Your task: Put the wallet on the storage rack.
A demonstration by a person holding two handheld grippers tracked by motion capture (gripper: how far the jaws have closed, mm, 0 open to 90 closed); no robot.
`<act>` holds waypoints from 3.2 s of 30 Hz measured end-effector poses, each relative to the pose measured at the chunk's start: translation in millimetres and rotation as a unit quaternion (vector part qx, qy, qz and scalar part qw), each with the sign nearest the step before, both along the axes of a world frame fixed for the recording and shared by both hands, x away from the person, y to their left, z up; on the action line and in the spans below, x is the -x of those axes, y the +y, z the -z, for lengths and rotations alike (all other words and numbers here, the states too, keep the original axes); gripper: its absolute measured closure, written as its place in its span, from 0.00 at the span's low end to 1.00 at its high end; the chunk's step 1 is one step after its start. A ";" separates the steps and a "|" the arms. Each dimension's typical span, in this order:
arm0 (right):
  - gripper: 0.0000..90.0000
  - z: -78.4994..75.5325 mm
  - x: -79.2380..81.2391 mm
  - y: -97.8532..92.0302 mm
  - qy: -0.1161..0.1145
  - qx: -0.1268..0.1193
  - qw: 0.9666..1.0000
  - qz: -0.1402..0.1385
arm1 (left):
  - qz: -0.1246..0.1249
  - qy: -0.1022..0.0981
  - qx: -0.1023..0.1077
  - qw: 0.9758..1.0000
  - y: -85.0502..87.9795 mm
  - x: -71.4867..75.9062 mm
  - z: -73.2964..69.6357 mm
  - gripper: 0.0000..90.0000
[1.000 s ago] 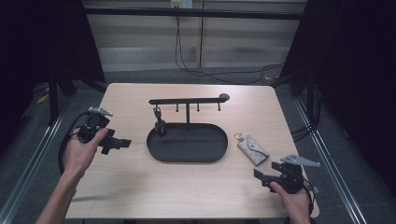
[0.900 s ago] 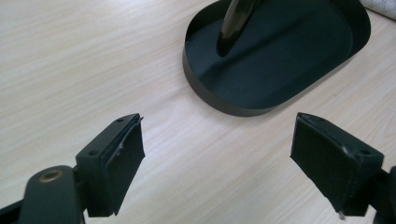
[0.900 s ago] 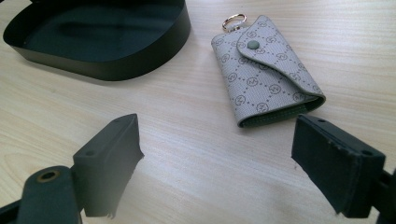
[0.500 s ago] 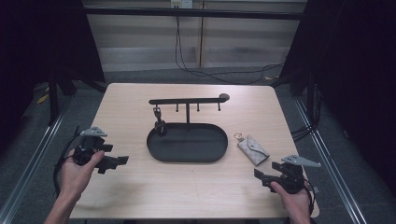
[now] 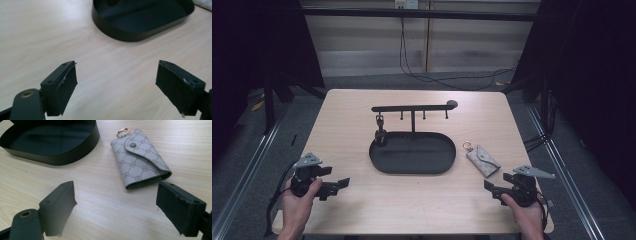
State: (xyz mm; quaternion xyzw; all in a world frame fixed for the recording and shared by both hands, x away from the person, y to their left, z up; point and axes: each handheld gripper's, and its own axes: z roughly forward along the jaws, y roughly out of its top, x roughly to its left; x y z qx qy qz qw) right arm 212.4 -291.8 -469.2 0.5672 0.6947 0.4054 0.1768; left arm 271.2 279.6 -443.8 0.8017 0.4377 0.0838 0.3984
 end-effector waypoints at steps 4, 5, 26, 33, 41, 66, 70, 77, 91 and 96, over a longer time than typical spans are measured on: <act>0.17 -1.0 -1.0 -0.5 0.001 -0.003 1.000 -0.001 | 0.008 -0.010 0.010 1.000 -3.4 9.2 6.1 0.18; 0.17 -1.0 -1.0 -0.5 0.001 -0.003 1.000 -0.001 | 0.009 -0.011 0.019 1.000 -2.8 10.3 6.3 0.18; 0.27 -13.6 -37.5 -5.2 0.081 -0.024 0.996 -0.032 | 0.021 -0.034 0.042 0.998 -3.8 19.9 17.4 0.23; 0.26 -25.2 -62.9 7.2 0.102 0.005 0.994 -0.047 | 0.027 -0.031 0.051 0.998 -2.8 23.5 16.0 0.22; 0.22 -35.1 -87.5 12.7 0.127 0.025 0.990 -0.059 | 0.035 -0.031 0.060 0.997 -2.9 25.2 14.5 0.22; 0.25 -33.4 -143.5 14.6 0.217 0.099 0.969 -0.063 | 0.047 -0.030 0.049 0.997 -8.7 29.8 13.0 0.22; 0.24 -30.3 -149.3 15.4 0.232 0.107 0.964 -0.068 | 0.052 -0.029 0.047 0.997 -9.8 29.6 13.8 0.22; 0.24 -16.9 -159.7 14.7 0.267 0.121 0.953 -0.075 | 0.056 -0.037 0.048 0.997 -10.4 30.9 12.1 0.22; 0.30 -5.8 -168.8 33.8 0.301 0.194 0.929 -0.090 | 0.058 -0.033 0.049 0.997 -8.9 29.3 13.0 0.22; 0.29 -3.3 -170.0 34.7 0.306 0.197 0.927 -0.091 | 0.058 -0.032 0.047 0.997 -9.2 29.2 13.0 0.22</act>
